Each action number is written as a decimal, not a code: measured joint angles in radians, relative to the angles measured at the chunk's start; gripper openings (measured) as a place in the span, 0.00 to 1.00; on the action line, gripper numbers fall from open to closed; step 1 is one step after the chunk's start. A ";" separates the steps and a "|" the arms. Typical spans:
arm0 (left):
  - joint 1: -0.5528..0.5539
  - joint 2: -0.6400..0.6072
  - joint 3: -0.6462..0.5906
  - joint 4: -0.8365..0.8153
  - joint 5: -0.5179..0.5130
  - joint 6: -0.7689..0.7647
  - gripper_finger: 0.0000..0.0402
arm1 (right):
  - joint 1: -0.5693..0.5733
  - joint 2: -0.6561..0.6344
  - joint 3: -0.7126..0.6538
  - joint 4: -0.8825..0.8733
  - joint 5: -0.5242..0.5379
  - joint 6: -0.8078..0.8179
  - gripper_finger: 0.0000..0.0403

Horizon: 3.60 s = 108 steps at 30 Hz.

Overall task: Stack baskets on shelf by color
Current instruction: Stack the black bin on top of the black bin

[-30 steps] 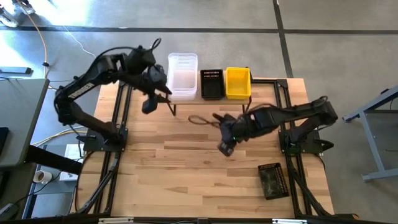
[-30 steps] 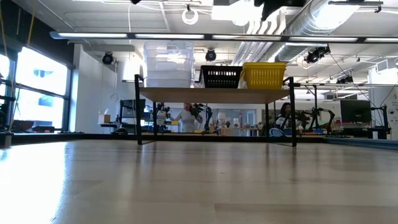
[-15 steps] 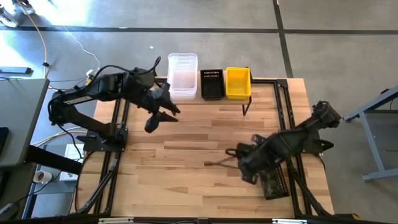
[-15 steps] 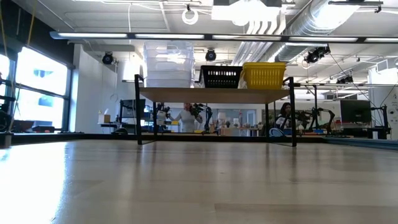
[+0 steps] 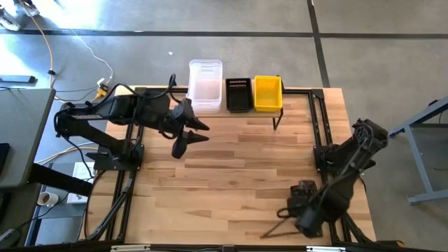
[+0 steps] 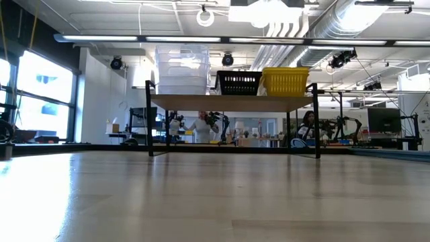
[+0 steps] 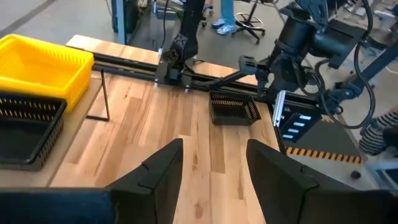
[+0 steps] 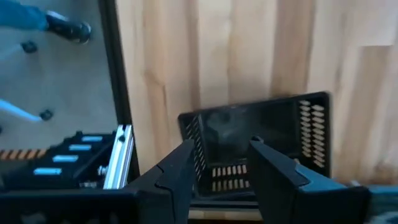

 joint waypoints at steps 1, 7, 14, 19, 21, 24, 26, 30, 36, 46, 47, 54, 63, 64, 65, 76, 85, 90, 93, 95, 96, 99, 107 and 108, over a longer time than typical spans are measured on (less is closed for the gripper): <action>-0.009 0.000 0.000 0.000 -0.012 -0.013 0.42 | 0.019 0.000 -0.012 0.013 -0.003 0.005 0.33; -0.069 0.000 0.000 -0.002 -0.106 -0.092 0.42 | 0.110 -0.001 -0.123 0.185 -0.006 0.055 0.33; -0.168 0.001 0.000 -0.013 -0.211 -0.148 0.42 | 0.179 0.000 -0.251 0.313 -0.006 0.137 0.33; -0.218 0.001 0.000 -0.013 -0.280 -0.180 0.42 | 0.208 0.000 -0.314 0.378 -0.006 0.146 0.33; -0.230 0.001 0.000 -0.013 -0.300 -0.183 0.42 | 0.216 0.000 -0.340 0.393 -0.006 0.163 0.33; -0.241 0.001 0.000 -0.013 -0.315 -0.183 0.42 | 0.224 0.000 -0.387 0.417 -0.006 0.187 0.33; -0.243 0.001 0.000 -0.013 -0.315 -0.184 0.42 | 0.230 0.000 -0.421 0.451 -0.016 0.190 0.33; -0.243 0.001 0.000 -0.012 -0.315 -0.185 0.42 | 0.240 0.000 -0.486 0.517 -0.063 0.198 0.33; -0.243 0.001 0.000 -0.012 -0.315 -0.202 0.42 | 0.244 0.000 -0.549 0.546 -0.111 0.240 0.32; -0.242 0.001 0.000 -0.016 -0.346 -0.182 0.42 | 0.241 0.000 -0.540 0.607 -0.143 0.333 0.03; -0.242 0.001 0.000 -0.016 -0.351 -0.171 0.42 | 0.240 0.000 -0.530 0.610 -0.142 0.349 0.04; -0.241 0.001 0.000 -0.019 -0.447 -0.110 0.42 | 0.167 0.000 -0.406 0.564 -0.111 0.379 0.01; -0.214 0.001 0.000 -0.094 -0.709 -0.088 0.42 | -0.034 -0.001 -0.232 0.509 -0.016 0.240 0.00; -0.202 0.001 0.000 -0.097 -0.712 -0.085 0.42 | -0.062 -0.001 -0.217 0.507 -0.006 0.217 0.00; -0.190 0.001 0.000 -0.098 -0.707 -0.072 0.42 | -0.090 -0.001 -0.202 0.504 0.001 0.188 0.00; -0.016 0.001 0.000 -0.100 -0.517 0.102 0.42 | -0.391 -0.001 -0.026 0.500 0.005 -0.155 0.00; 0.107 0.001 0.000 -0.121 -0.399 0.174 0.42 | -0.584 -0.001 0.079 0.493 0.011 -0.334 0.00; 0.142 0.001 0.000 -0.130 -0.380 0.225 0.42 | -0.647 -0.001 0.161 0.421 0.061 -0.405 0.00; 0.156 0.001 0.000 -0.129 -0.378 0.231 0.42 | -0.682 -0.001 0.222 0.342 0.099 -0.451 0.00; 0.164 0.001 0.000 -0.129 -0.369 0.231 0.42 | -0.709 -0.001 0.260 0.285 0.115 -0.499 0.00; 0.167 0.001 0.000 -0.129 -0.357 0.230 0.42 | -0.722 -0.001 0.279 0.261 0.131 -0.529 0.00; 0.172 0.001 0.000 -0.122 -0.324 0.219 0.42 | -0.770 -0.001 0.336 0.199 0.174 -0.639 0.00; 0.172 0.001 0.000 -0.118 -0.317 0.212 0.42 | -0.931 -0.001 0.454 0.117 0.237 -0.963 0.00; 0.172 0.001 0.000 -0.118 -0.317 0.212 0.42 | -0.953 -0.001 0.463 0.115 0.240 -0.995 0.00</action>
